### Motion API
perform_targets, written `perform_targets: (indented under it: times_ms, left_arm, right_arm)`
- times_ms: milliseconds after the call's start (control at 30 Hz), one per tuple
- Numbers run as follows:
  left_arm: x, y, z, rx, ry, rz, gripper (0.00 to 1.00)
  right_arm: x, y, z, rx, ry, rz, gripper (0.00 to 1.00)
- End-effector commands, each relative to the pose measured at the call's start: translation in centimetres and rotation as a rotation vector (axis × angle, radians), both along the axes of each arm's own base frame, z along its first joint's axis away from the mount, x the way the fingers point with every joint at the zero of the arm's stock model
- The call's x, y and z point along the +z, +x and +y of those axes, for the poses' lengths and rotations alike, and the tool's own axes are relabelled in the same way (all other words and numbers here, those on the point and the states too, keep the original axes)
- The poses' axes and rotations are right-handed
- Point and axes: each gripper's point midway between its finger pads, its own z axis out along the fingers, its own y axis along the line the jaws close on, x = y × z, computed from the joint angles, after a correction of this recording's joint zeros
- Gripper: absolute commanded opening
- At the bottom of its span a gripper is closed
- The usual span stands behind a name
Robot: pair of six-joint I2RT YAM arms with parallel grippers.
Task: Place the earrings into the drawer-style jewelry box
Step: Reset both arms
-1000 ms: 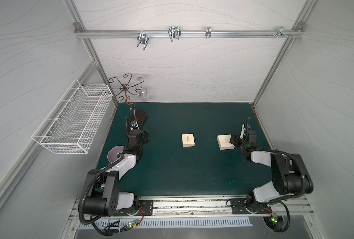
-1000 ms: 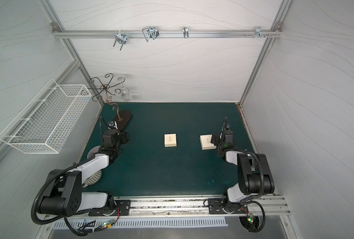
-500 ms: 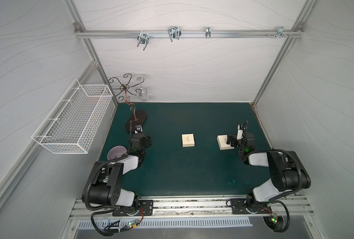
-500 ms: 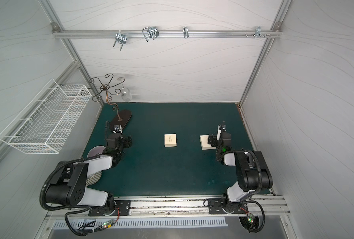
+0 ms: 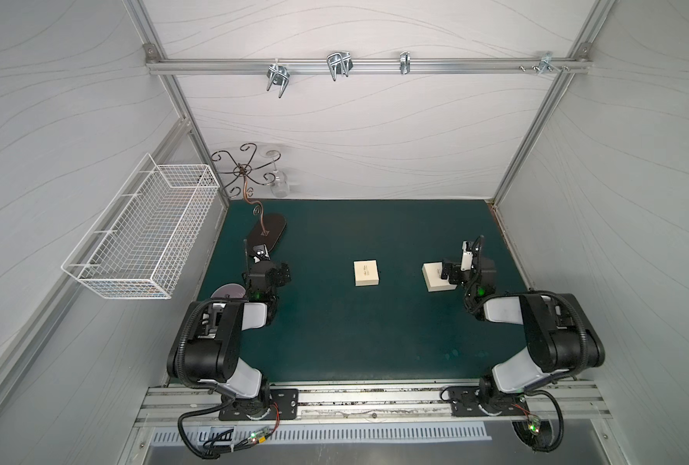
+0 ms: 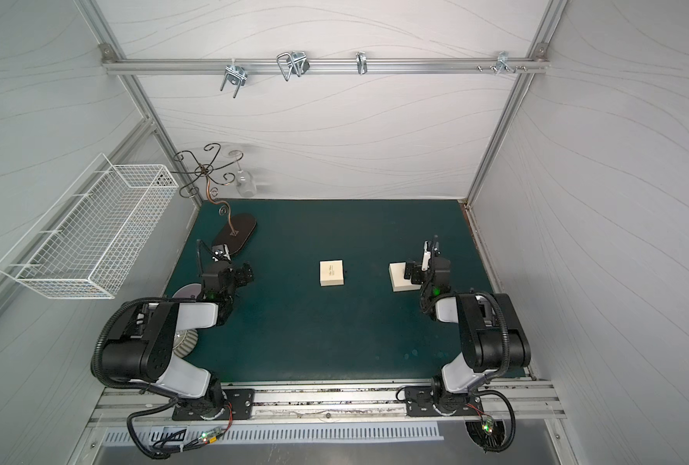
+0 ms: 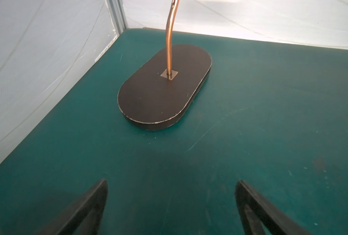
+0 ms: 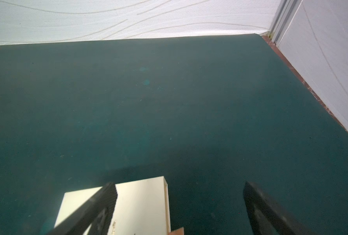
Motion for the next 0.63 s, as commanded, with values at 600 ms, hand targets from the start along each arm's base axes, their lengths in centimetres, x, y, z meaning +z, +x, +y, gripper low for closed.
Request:
perform_targets:
  times_ms: [600]
  left_arm:
    - [1.52,0.79,0.13,0.003,-0.006,-0.075,1.0]
  right_arm:
    - [0.06,0.1,0.34,0.02,-0.013,-0.018,0.99]
